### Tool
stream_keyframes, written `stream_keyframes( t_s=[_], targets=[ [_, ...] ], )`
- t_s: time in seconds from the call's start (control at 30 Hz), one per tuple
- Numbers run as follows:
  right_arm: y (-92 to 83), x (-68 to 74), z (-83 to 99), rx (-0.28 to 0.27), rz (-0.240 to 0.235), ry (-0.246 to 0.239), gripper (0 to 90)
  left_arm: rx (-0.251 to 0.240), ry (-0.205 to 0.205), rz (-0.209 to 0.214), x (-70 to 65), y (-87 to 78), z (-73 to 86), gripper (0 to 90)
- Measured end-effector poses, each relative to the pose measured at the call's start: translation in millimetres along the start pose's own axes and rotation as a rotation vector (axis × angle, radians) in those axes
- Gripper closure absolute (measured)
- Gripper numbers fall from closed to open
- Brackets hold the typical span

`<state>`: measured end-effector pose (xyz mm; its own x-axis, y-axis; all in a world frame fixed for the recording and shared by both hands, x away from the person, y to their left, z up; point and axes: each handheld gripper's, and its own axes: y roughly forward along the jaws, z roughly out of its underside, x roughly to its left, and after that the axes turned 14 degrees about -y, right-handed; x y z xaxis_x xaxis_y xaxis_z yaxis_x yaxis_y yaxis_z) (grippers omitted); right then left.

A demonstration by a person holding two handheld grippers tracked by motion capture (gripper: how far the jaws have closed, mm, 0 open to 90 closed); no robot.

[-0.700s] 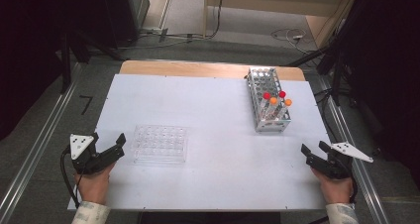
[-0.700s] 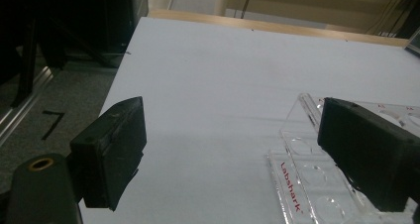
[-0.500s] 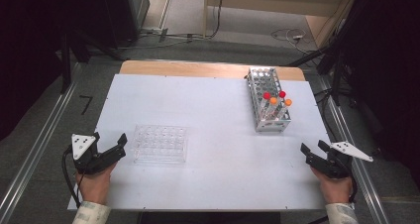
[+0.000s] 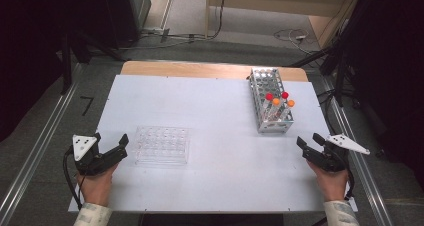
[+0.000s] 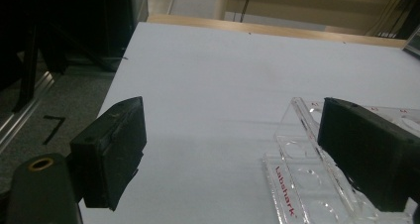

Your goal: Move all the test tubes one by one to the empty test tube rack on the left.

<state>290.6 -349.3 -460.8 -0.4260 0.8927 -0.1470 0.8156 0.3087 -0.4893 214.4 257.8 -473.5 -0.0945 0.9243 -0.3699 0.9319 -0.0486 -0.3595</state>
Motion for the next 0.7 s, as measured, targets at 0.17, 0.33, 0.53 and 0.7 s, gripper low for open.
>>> stream_keyframes(
  t_s=[0.17,0.33,0.53,0.7],
  targets=[
    [8.0,0.0,-8.4,-0.021,-0.002,-0.001,34.8,0.002,0.003,-0.003,-0.8,0.0,0.3,12.1],
    [19.0,1.5,-18.5,-0.034,-0.008,-0.013,37.8,0.001,0.003,-0.006,-0.9,0.3,0.5,12.1],
    [32.8,8.4,-29.1,-0.045,-0.019,-0.048,44.6,-0.002,0.002,-0.007,-0.5,0.2,0.6,12.2],
    [43.7,12.2,-34.2,-0.055,-0.02,-0.059,51.6,-0.001,0.003,-0.009,-0.8,0.1,0.7,12.2]
  ],
)
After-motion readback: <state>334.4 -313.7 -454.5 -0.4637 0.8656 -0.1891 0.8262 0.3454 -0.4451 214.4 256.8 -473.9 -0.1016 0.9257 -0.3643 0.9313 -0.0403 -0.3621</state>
